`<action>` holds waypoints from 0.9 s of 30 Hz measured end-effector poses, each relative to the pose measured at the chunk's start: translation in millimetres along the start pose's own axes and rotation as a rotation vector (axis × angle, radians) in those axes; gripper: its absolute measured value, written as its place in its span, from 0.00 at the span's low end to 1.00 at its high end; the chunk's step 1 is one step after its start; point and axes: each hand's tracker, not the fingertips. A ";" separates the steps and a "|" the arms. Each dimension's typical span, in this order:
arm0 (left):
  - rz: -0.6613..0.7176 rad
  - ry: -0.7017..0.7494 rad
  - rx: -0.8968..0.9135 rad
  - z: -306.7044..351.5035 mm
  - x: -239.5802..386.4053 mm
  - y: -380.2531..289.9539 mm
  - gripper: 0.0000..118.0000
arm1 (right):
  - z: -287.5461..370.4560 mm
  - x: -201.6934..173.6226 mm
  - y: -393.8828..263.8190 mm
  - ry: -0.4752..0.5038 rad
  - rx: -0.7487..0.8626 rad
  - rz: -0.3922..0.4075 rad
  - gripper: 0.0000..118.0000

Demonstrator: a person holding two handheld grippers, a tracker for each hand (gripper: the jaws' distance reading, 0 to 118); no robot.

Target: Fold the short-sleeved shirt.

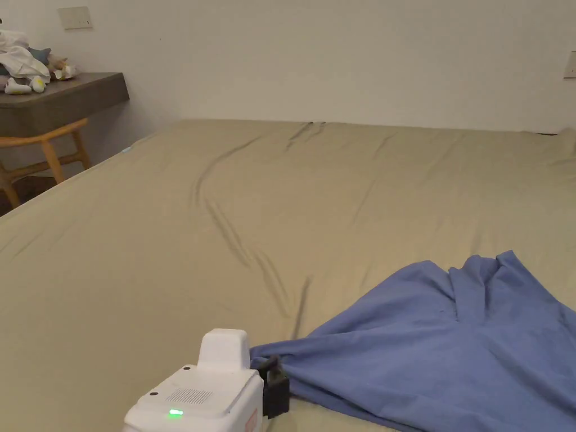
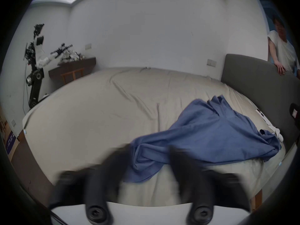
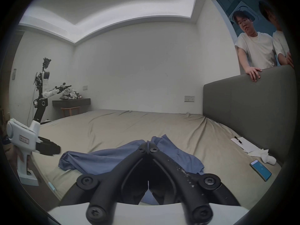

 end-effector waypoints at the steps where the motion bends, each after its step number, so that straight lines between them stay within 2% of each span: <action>1: -0.008 -0.003 -0.046 -8.7 0.1 0.5 0.99 | -3.1 -1.6 0.3 0.011 -0.002 0.005 0.02; 3: -0.032 -0.008 -0.049 -19.7 0.2 -2.4 1.00 | -8.8 -4.3 0.4 0.032 -0.003 0.014 0.02; 4: -0.050 0.003 -0.049 -25.1 -0.4 -4.1 0.95 | -11.1 -5.1 0.3 0.040 -0.004 0.019 0.02; 7: -0.085 0.049 -0.111 -50.2 -0.9 -7.5 0.94 | -17.9 -5.1 0.3 0.064 -0.008 0.025 0.02; 11: -0.050 0.030 -0.169 -83.7 -5.7 -13.3 0.93 | -24.1 -1.9 -1.5 0.067 -0.015 0.023 0.02; 13: -0.031 -0.015 -0.251 -91.5 -6.3 -12.0 0.89 | -27.4 1.5 -2.8 0.063 -0.029 0.021 0.02; 14: -0.014 -0.049 -0.239 -88.8 -7.7 -12.4 0.79 | -29.0 3.5 -4.6 0.058 -0.033 0.022 0.02; 16: -0.003 -0.057 -0.179 -79.3 -7.8 -12.6 0.36 | -33.3 7.8 -6.9 0.040 -0.058 0.026 0.02; 17: 0.010 -0.067 -0.157 -75.7 -5.7 -11.3 0.07 | -35.2 10.0 -8.0 0.037 -0.064 0.021 0.02; 18: 0.058 -0.135 -0.181 -76.6 -3.9 -9.1 0.02 | -36.6 12.0 -8.7 0.035 -0.073 0.012 0.02; 19: 0.110 -0.120 -0.204 -79.8 -1.0 -6.8 0.02 | -37.7 13.5 -9.0 0.033 -0.080 0.004 0.02; 22: -0.096 -0.042 -0.163 -77.5 17.3 -5.9 0.02 | -38.7 15.2 -9.1 0.025 -0.097 0.008 0.02; 24: -0.078 -0.047 -0.175 -77.7 19.2 -6.4 0.02 | -39.6 15.7 -8.4 0.017 -0.107 0.027 0.02; 25: -0.059 -0.046 -0.172 -77.3 17.8 -6.5 0.02 | -41.8 17.3 -8.1 0.015 -0.118 0.030 0.09; 26: -0.020 -0.057 -0.161 -76.8 15.2 -6.4 0.02 | -46.1 20.4 -7.8 0.018 -0.151 0.022 0.28; 27: -0.003 -0.068 -0.164 -77.5 12.6 -6.1 0.02 | -51.4 24.0 -7.8 0.038 -0.199 -0.006 0.67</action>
